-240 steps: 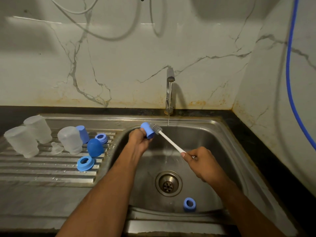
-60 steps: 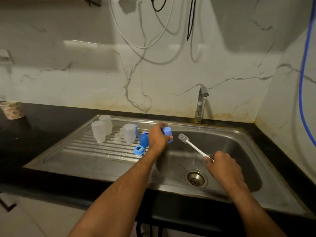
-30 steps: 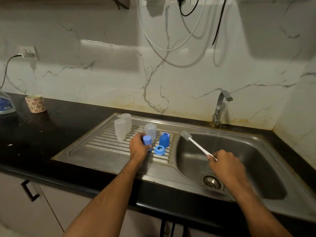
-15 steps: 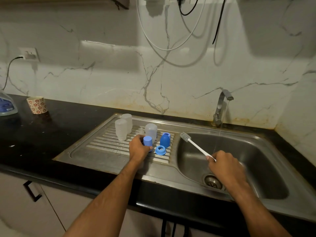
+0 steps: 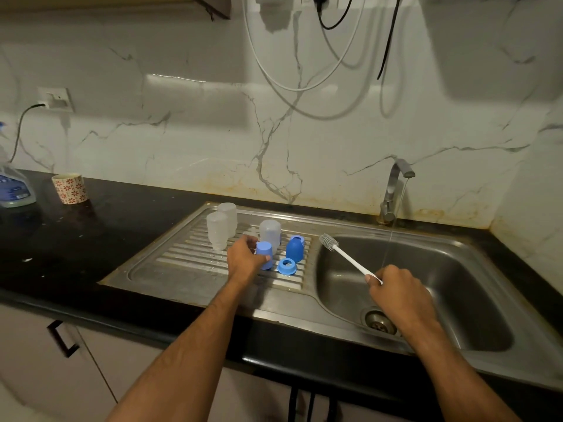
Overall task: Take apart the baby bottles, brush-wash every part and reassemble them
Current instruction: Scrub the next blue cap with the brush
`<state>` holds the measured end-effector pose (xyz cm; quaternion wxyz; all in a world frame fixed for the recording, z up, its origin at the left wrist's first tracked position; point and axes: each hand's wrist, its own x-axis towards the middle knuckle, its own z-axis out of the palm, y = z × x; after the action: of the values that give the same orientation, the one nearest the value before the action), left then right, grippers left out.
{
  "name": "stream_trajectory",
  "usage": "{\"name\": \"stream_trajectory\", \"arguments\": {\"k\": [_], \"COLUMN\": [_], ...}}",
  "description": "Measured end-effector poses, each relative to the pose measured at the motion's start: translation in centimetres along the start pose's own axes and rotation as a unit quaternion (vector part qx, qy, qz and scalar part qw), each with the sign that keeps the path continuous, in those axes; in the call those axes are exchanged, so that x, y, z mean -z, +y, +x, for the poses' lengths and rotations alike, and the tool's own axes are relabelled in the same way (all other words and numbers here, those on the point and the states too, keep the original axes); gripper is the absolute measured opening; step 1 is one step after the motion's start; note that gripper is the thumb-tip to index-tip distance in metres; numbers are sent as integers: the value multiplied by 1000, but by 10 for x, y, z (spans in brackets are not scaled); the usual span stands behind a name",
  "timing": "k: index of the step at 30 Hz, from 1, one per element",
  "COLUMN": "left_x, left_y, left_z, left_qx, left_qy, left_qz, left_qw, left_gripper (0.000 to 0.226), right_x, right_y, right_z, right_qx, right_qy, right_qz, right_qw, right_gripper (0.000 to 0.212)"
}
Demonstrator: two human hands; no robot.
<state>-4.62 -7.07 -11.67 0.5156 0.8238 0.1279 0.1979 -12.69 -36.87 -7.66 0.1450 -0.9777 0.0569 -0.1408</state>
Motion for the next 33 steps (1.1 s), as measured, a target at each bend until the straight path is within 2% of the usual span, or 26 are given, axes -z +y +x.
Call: {"name": "stream_trajectory", "arguments": {"k": [10, 14, 23, 28, 33], "left_x": [9, 4, -52, -107, -162], "left_y": [19, 36, 65, 89, 97], "left_z": [-3, -11, -30, -47, -60], "left_qx": [-17, -28, -72, -76, -119], "left_qy": [46, 41, 2, -66, -111], "left_qz": [-5, -8, -32, -30, -10], "left_qw": [999, 999, 997, 994, 987], "left_gripper": [51, 53, 44, 44, 43], "right_x": [11, 16, 45, 58, 54], "right_y": [3, 12, 49, 87, 120], "right_z": [-6, -7, -14, -11, 2], "right_qx": [-3, -3, -37, -66, -94], "right_qy": [4, 13, 29, 25, 26], "right_qz": [-2, 2, 2, -6, 4], "right_qw": [1000, 1000, 999, 998, 995], "right_gripper": [30, 30, 31, 33, 33]}}
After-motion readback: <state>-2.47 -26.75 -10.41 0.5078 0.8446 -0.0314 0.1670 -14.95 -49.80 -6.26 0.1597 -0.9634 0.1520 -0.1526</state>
